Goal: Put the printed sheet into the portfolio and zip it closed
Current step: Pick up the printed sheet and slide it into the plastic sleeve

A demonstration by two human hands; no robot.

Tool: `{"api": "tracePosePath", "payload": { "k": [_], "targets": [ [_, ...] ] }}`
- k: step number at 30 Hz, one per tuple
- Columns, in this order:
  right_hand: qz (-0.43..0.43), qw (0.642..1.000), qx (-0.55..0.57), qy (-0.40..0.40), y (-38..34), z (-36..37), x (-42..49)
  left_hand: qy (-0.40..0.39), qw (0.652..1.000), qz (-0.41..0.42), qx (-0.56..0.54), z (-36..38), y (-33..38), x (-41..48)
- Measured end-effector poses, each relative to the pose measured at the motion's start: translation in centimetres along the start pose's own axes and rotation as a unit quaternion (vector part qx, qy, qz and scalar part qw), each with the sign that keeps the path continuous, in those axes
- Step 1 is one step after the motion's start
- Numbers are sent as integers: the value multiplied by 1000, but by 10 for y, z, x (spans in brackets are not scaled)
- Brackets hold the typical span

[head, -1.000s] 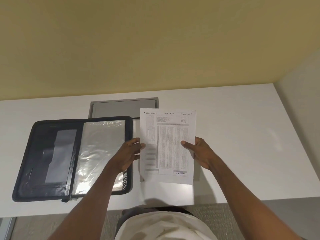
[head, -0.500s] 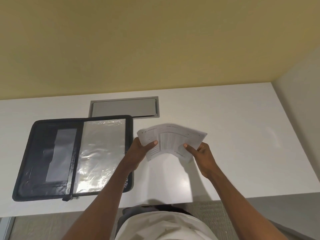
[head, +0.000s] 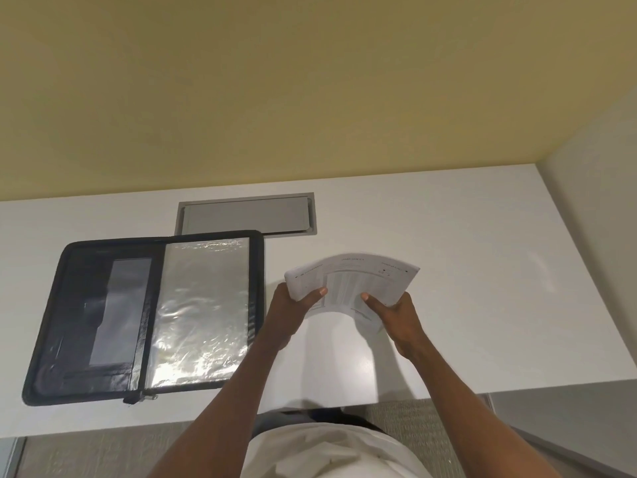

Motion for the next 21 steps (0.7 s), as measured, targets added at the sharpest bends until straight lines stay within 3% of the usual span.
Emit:
{"api": "tracePosePath", "payload": {
  "k": [10, 17, 21],
  "targets": [
    [-6, 998, -58, -39, -12, 6, 8, -30, 998, -36, 45, -11, -11, 6],
    [-16, 986, -90, -137, -35, 44, 14, -109, 990, -93, -17, -48, -3, -4],
    [0, 983, -100, -154, -38, 72, 16, -103, 980, -151, -74, -95, -5, -10]
  ]
}}
Point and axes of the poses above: each hand's wrist, its own x-axis towards the middle knuckle, its own z-axis out of the palm, y = z × x, the point moved 9 cm from there along x, towards the middle knuckle, and after that the axes turned 13 degrees about -x, right-handed, at the moved point
